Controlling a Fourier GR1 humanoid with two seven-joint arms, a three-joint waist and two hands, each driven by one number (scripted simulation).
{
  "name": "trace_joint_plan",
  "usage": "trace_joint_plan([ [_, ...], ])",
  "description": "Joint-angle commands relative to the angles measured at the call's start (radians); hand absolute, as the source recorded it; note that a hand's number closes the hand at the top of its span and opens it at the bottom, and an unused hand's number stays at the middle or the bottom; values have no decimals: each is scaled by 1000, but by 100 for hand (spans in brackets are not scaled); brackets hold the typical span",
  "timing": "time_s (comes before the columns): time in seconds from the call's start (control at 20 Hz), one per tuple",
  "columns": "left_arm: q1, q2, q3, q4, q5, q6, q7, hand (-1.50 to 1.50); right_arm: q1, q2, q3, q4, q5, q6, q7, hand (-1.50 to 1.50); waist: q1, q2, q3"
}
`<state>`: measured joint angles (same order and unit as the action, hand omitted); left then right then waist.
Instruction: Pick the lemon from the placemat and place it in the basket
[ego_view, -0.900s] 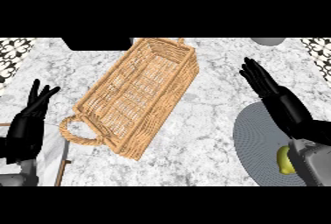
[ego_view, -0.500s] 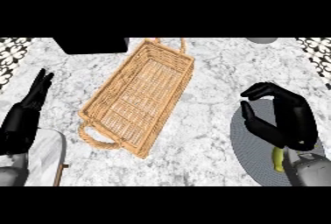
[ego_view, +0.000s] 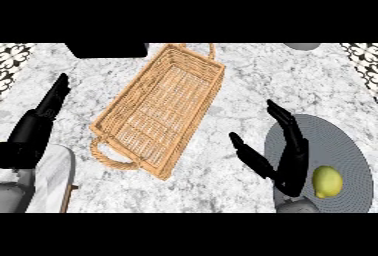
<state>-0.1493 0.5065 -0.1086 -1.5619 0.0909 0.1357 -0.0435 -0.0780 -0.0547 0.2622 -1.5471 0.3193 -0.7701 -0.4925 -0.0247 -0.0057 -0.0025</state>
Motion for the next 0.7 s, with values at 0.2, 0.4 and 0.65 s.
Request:
trace_joint_plan([
  [0.2,18,34,20,-16,-12,3,26,0,212,-96,-136,39,377,-199,256,-150,-52,-11,-17],
  [0.4,12,28,30,-10,-10,14,25,0,345,-169,-153,103,512,-75,367,-150,-57,10,-24],
  [0.65,17,32,25,-24,-4,-5,14,0,460,-226,-150,46,638,107,543,-150,-33,11,-24],
])
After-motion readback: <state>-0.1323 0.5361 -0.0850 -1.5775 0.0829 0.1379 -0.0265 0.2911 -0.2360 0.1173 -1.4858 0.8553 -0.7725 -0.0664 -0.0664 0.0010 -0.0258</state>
